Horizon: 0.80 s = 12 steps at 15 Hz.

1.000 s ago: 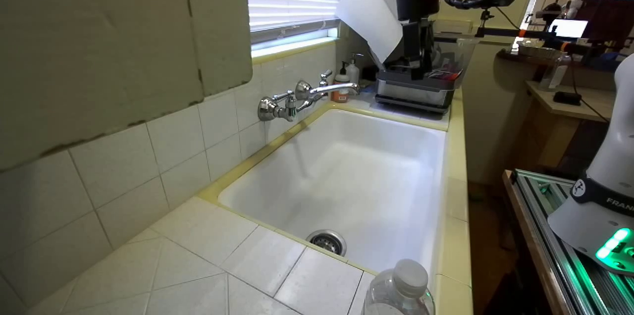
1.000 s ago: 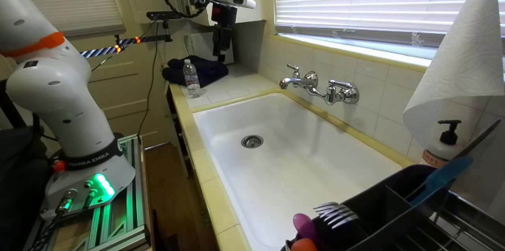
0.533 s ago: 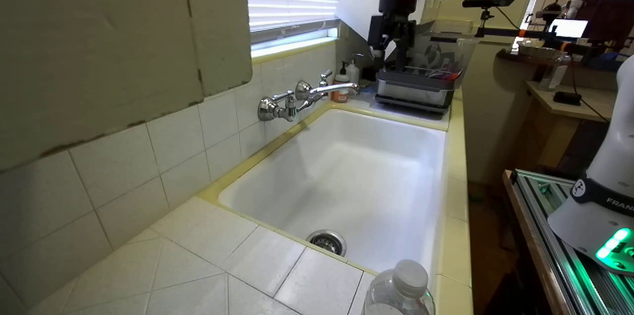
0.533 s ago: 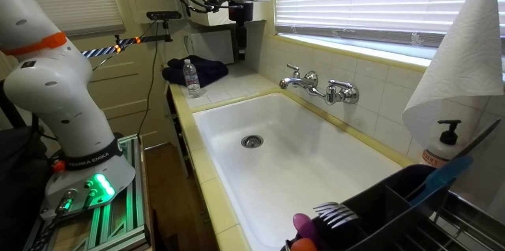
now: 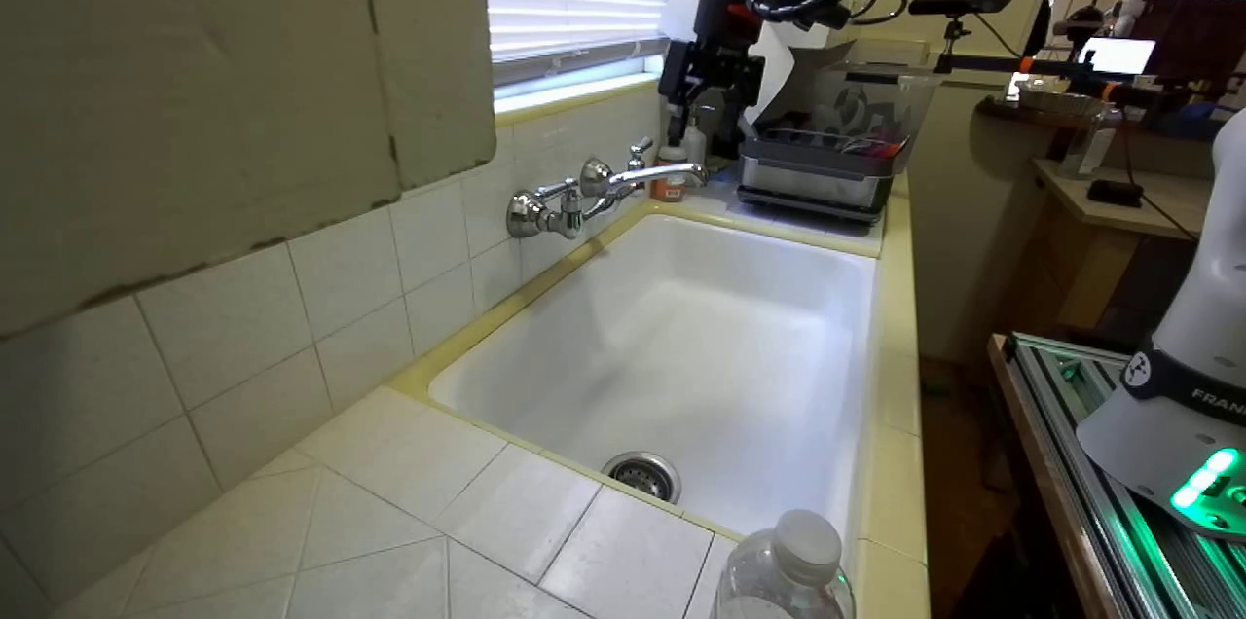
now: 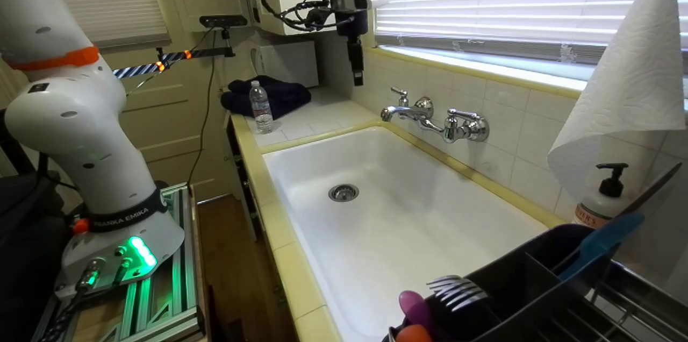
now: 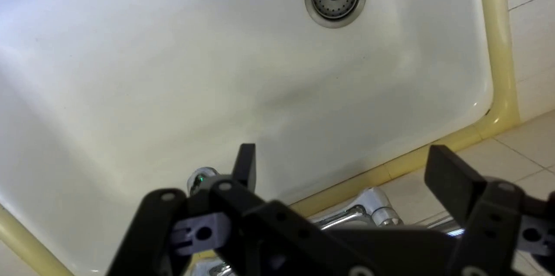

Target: Open the kitchen faucet with the left handle

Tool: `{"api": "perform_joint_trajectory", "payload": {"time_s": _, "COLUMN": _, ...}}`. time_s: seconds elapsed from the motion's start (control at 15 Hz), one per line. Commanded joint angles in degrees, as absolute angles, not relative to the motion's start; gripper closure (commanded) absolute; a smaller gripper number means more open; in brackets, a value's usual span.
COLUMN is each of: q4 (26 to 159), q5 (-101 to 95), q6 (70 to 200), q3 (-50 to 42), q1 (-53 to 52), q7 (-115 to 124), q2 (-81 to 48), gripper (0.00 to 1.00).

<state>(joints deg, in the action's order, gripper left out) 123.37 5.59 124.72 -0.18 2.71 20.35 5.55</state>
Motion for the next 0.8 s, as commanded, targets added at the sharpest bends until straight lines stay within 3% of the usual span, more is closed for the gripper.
{"api": "perform_joint_trajectory", "payload": {"time_s": 0.0, "q4": 123.0, "q5": 5.6, "q6": 124.6, "q3": -0.4, "q1": 2.5, "q7": 20.4, "q2": 5.2, "gripper": 0.00}}
{"api": "perform_joint_trajectory", "payload": {"time_s": 0.73, "q4": 117.6, "q5": 9.5, "q6": 133.5, "q3": -0.4, "q1": 1.9, "q7": 26.1, "q2": -3.2, "gripper": 0.00}}
